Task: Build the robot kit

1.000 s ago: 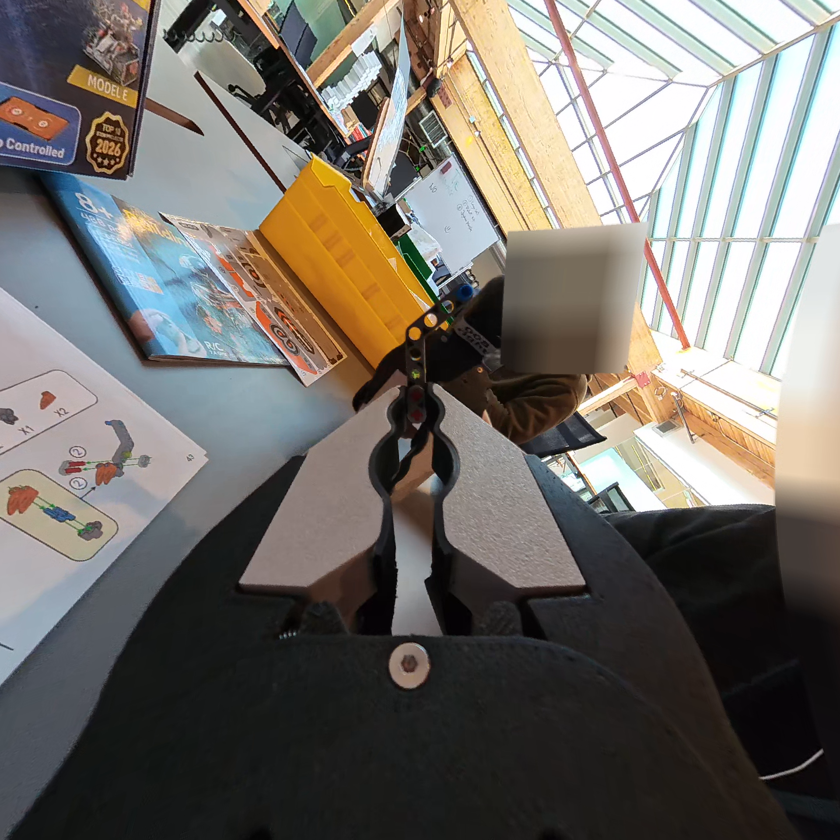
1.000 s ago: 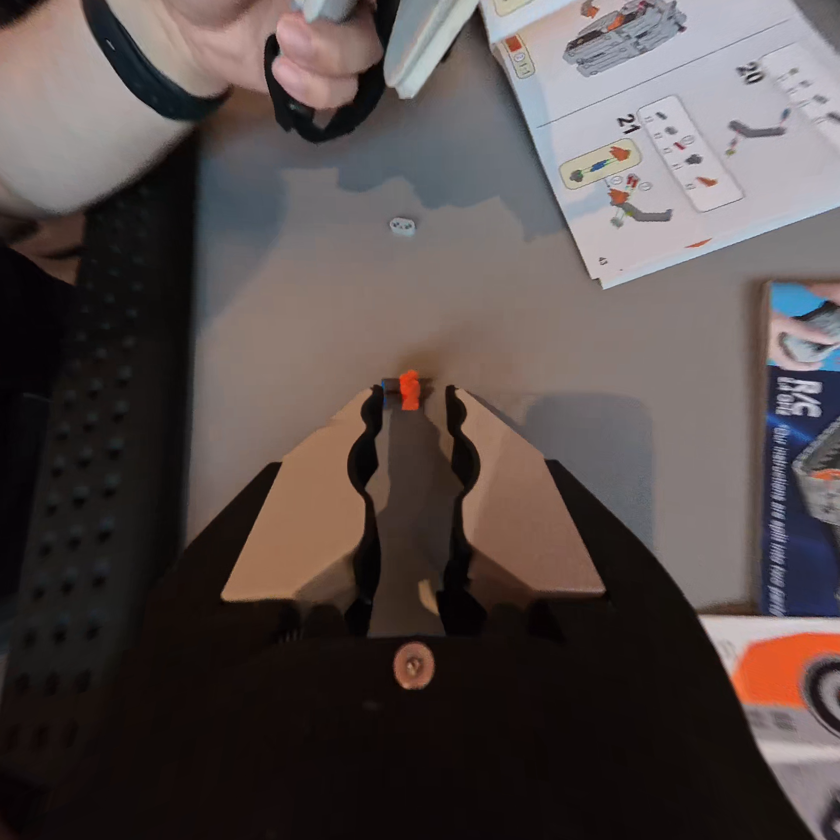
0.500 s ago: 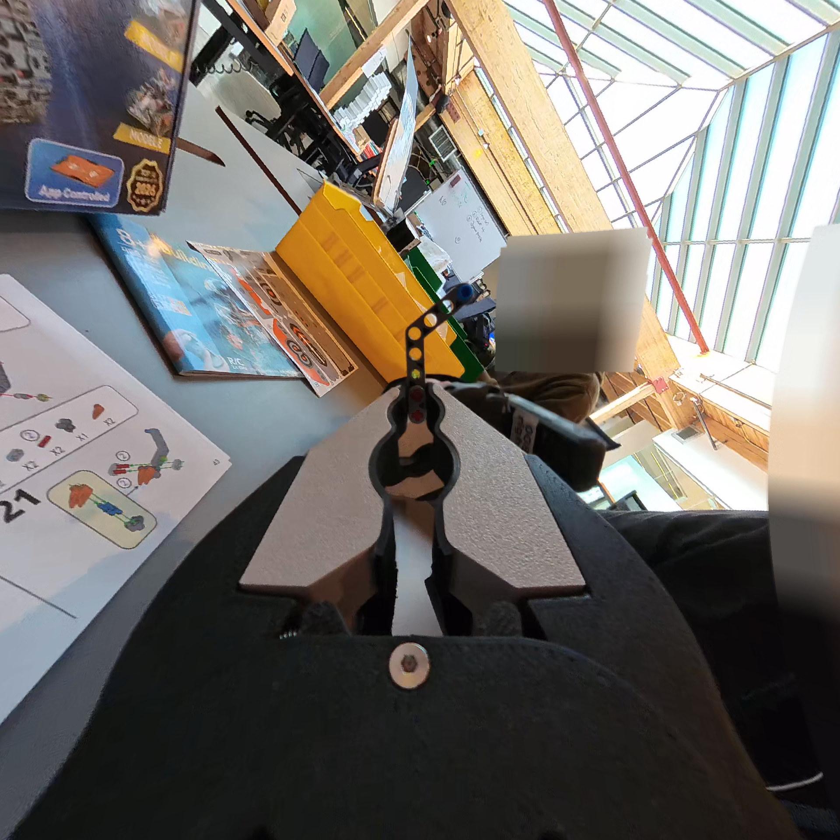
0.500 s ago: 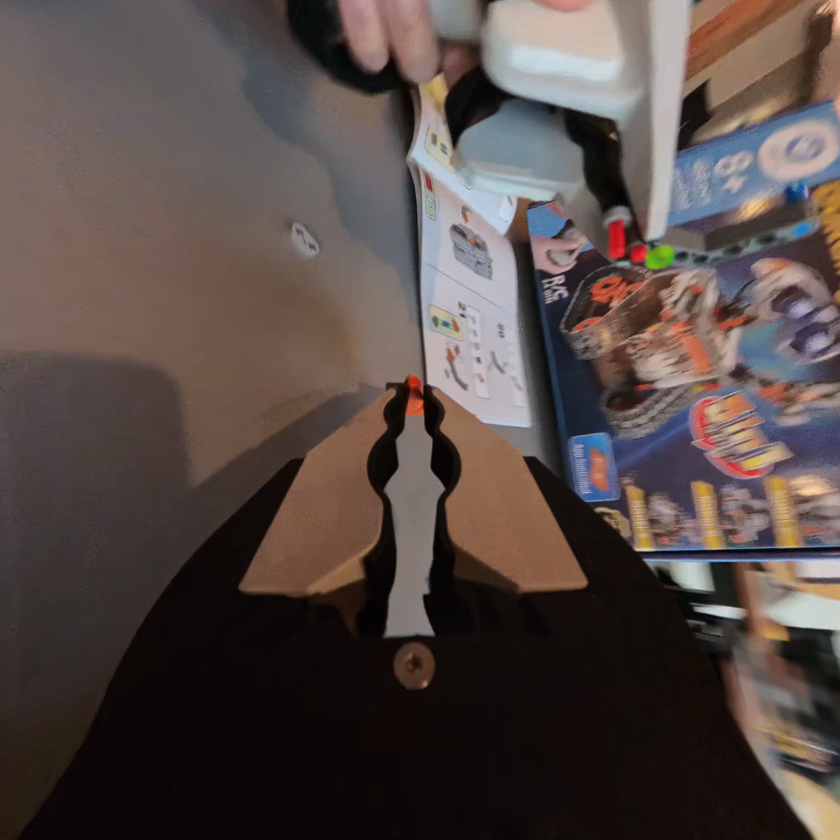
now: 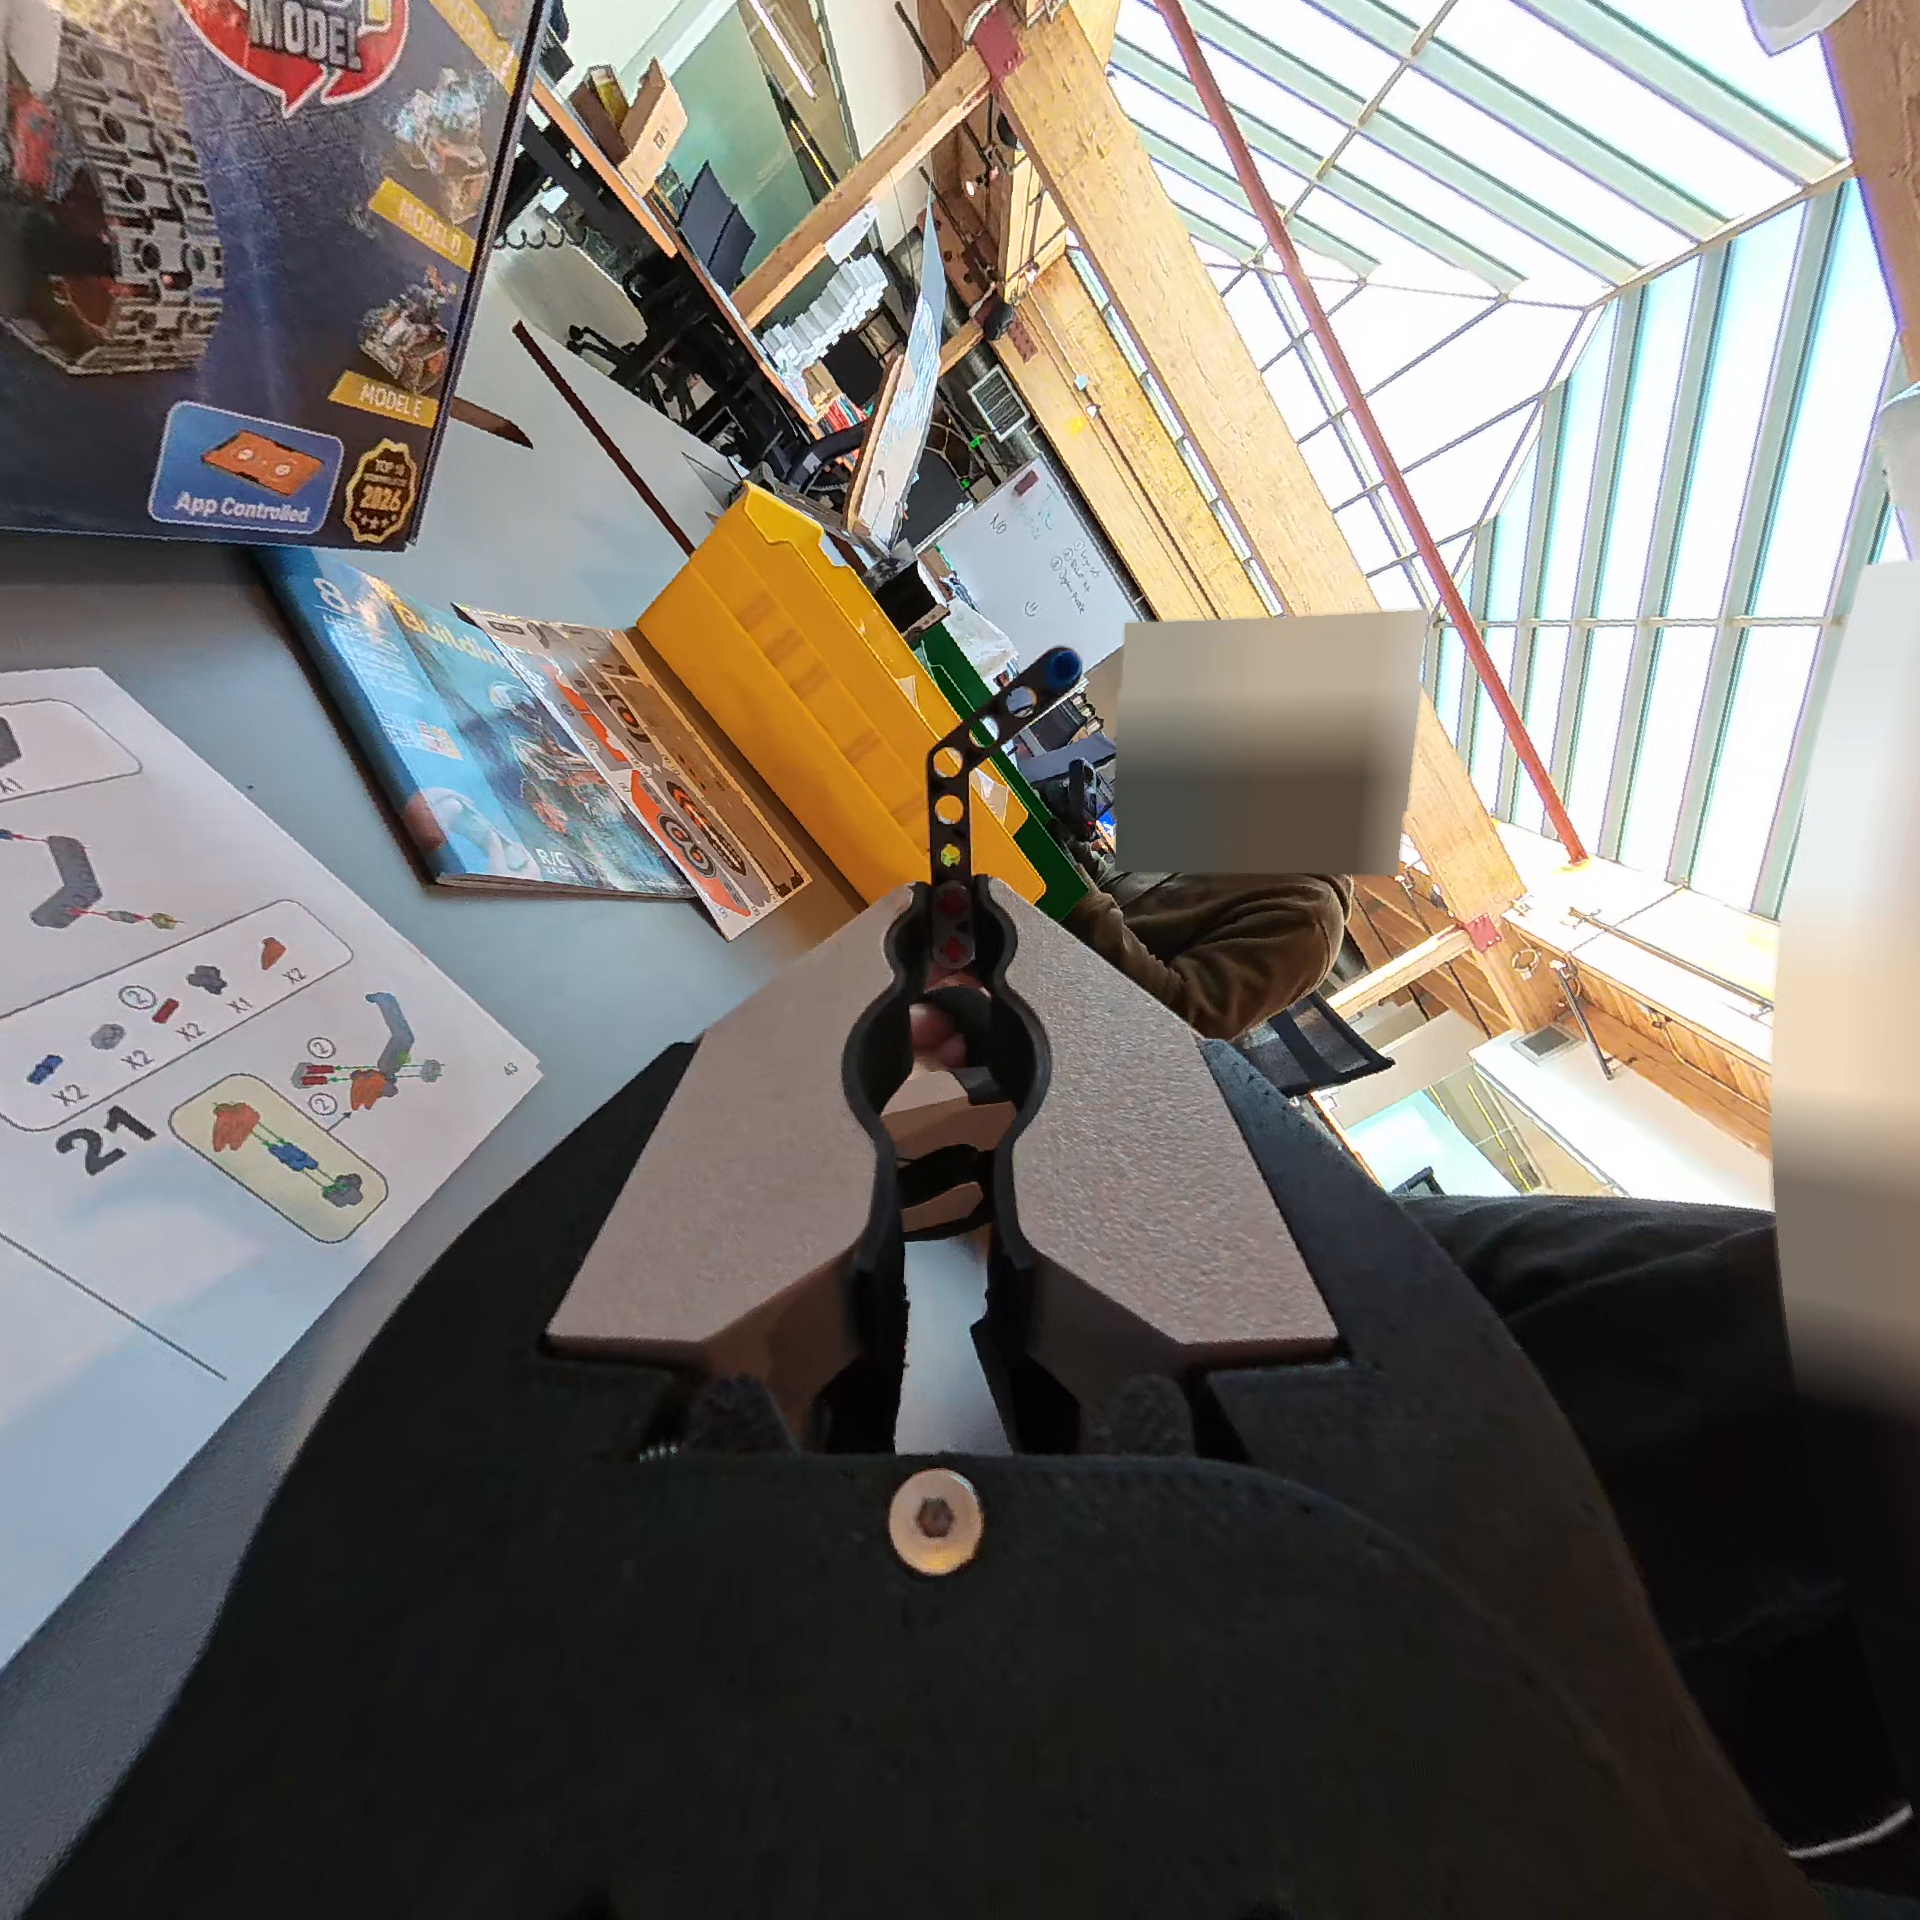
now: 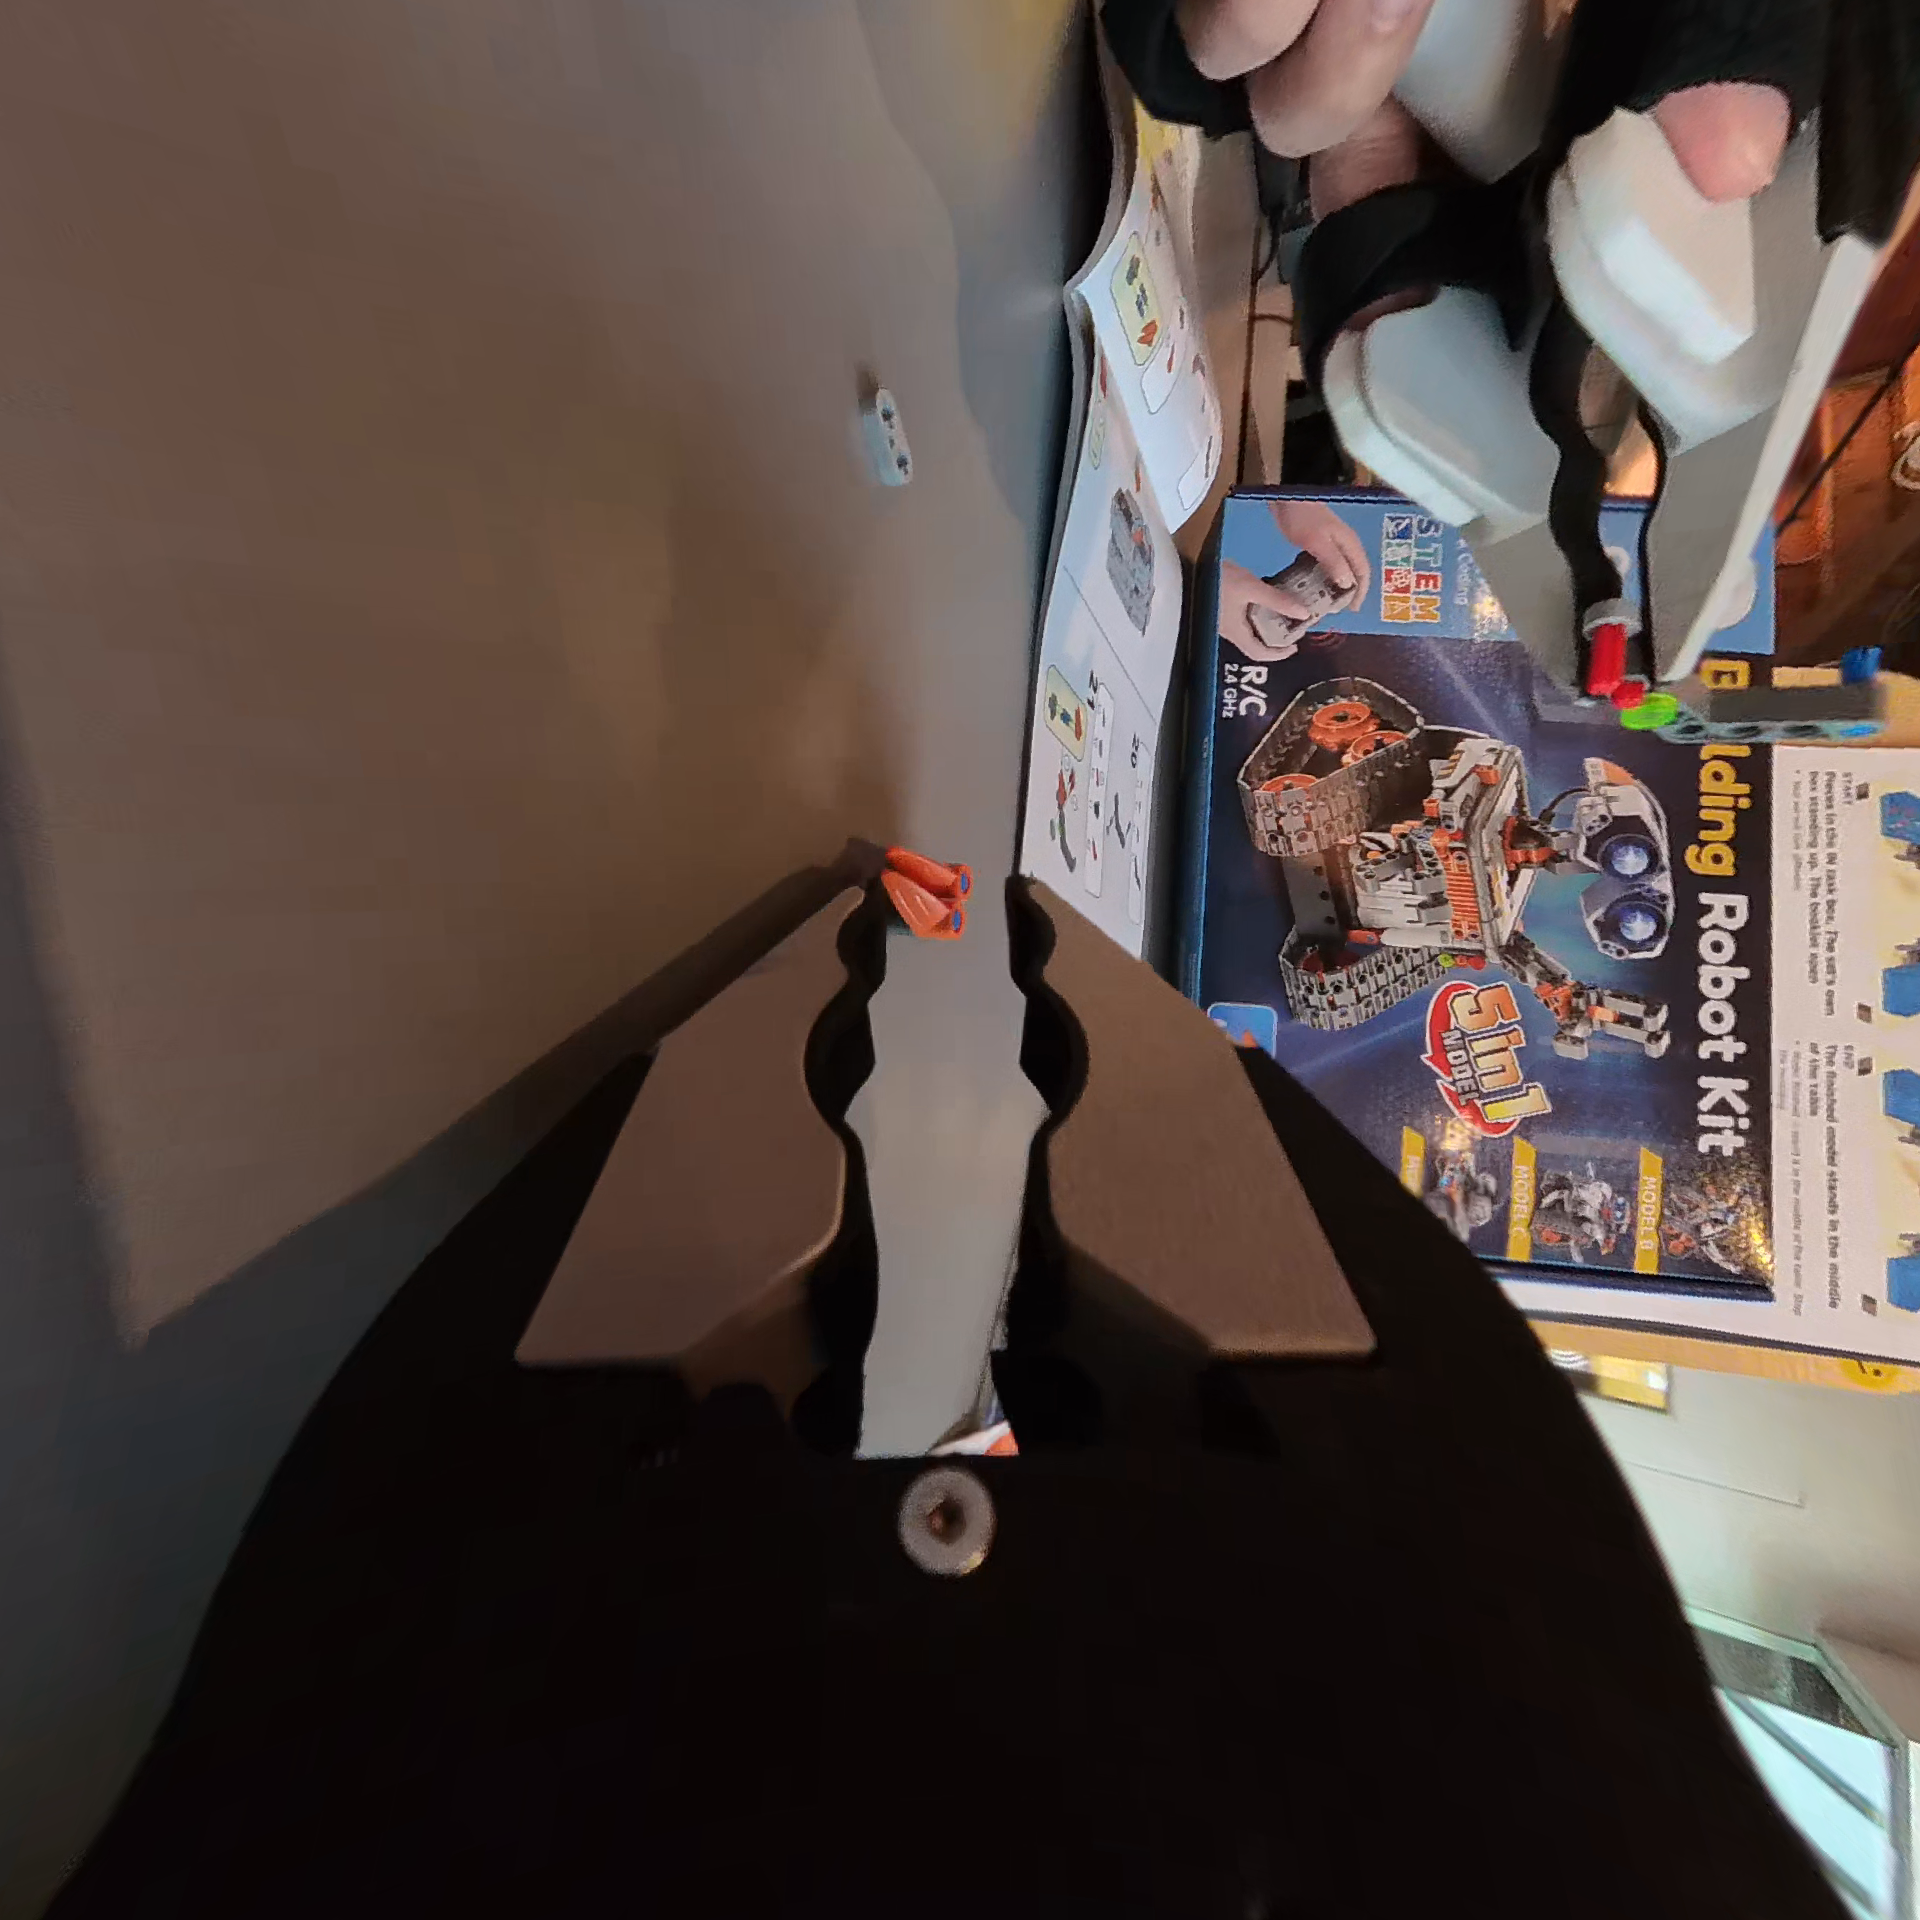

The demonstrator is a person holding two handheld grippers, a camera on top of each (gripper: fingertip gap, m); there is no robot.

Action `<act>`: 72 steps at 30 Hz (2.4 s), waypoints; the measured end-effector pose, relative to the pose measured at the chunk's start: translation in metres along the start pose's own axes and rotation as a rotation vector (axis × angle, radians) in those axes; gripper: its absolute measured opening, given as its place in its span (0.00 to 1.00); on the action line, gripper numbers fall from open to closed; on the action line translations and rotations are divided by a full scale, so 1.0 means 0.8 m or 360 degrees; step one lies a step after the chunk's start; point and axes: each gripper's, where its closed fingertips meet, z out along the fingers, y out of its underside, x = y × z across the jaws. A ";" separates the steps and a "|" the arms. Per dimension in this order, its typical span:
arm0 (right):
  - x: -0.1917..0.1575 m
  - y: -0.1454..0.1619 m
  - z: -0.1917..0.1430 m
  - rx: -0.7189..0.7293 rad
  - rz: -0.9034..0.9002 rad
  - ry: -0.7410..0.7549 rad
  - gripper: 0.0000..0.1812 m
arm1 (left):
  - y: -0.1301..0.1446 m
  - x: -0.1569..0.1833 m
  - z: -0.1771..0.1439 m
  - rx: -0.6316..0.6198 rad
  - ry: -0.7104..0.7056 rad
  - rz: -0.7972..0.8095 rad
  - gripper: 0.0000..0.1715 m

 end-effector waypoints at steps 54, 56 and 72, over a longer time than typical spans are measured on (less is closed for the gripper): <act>-0.016 -0.004 -0.006 0.0190 0.1989 -0.1075 0.15 | 0.011 0.005 0.009 -0.0065 0.0082 -0.0088 0.03; -0.019 -0.005 -0.006 0.0173 0.1927 -0.1045 0.15 | 0.011 0.006 0.009 -0.0064 0.0085 -0.0088 0.03; -0.003 -0.002 -0.013 0.0280 0.1657 -0.0793 0.11 | 0.022 -0.005 0.014 -0.0123 0.0038 -0.0113 0.03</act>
